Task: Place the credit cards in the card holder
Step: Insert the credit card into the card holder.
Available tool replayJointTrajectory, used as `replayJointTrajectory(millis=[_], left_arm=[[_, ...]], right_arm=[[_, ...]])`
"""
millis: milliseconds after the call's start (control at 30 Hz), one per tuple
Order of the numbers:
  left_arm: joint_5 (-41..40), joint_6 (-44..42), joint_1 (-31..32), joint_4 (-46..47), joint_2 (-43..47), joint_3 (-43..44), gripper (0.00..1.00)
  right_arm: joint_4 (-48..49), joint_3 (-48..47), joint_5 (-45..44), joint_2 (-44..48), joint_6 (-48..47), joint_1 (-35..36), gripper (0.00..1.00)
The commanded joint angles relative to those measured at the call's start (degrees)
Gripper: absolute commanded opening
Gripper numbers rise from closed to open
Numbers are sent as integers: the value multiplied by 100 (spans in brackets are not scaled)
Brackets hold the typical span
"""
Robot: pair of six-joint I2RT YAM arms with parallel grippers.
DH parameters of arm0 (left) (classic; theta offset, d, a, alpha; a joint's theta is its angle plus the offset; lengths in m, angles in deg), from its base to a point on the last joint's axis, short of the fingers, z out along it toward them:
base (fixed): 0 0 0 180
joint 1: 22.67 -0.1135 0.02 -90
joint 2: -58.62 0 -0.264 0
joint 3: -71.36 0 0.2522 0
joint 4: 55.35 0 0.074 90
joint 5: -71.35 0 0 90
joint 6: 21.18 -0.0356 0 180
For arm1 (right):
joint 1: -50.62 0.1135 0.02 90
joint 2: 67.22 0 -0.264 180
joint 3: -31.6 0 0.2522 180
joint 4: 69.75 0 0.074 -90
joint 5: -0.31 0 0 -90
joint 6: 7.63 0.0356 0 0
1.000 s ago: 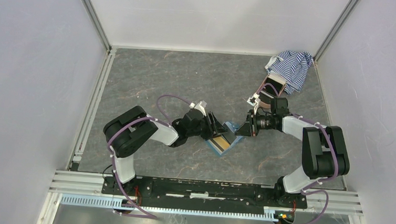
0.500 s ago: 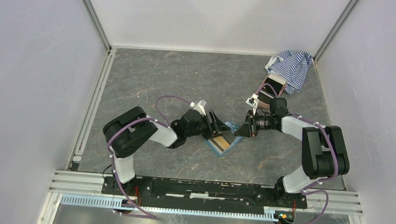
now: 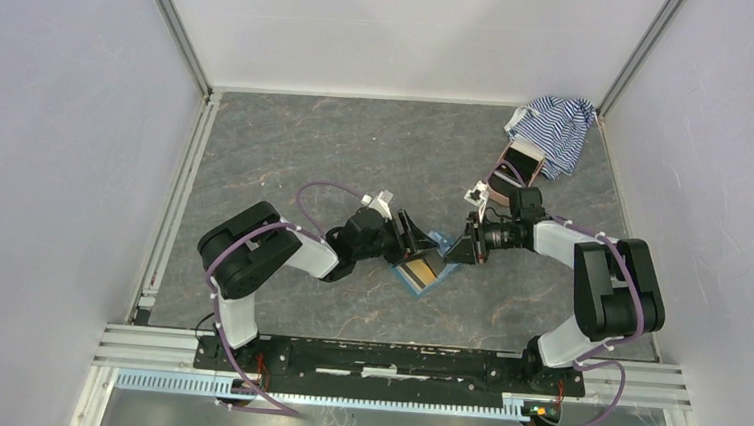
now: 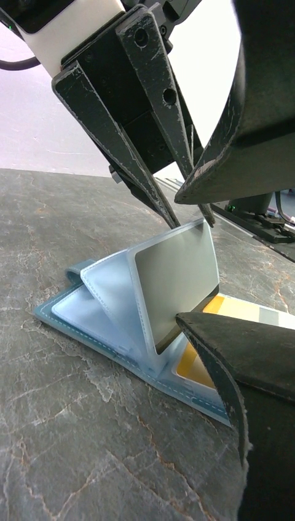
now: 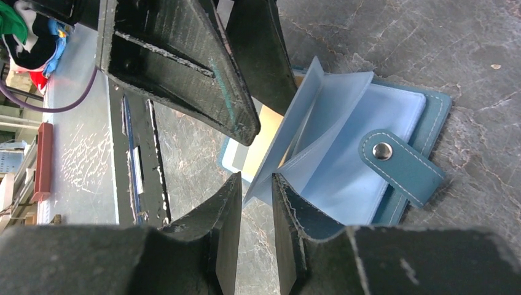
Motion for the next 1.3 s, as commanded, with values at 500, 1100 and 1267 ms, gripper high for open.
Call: replayJointTrajectory(millis=[500,1100,1267], left_arm=[[175,110,-24,-165,-25,173,70],[37,-95,-24,-614,222,179,70],[1,-32,-24,-526,231,76,66]], right_arm=[[-199,-189,251,68,-396,175,35],[-248,-214,295,60,-479,317,38],[-302,-235,276,51,-539,329,40]])
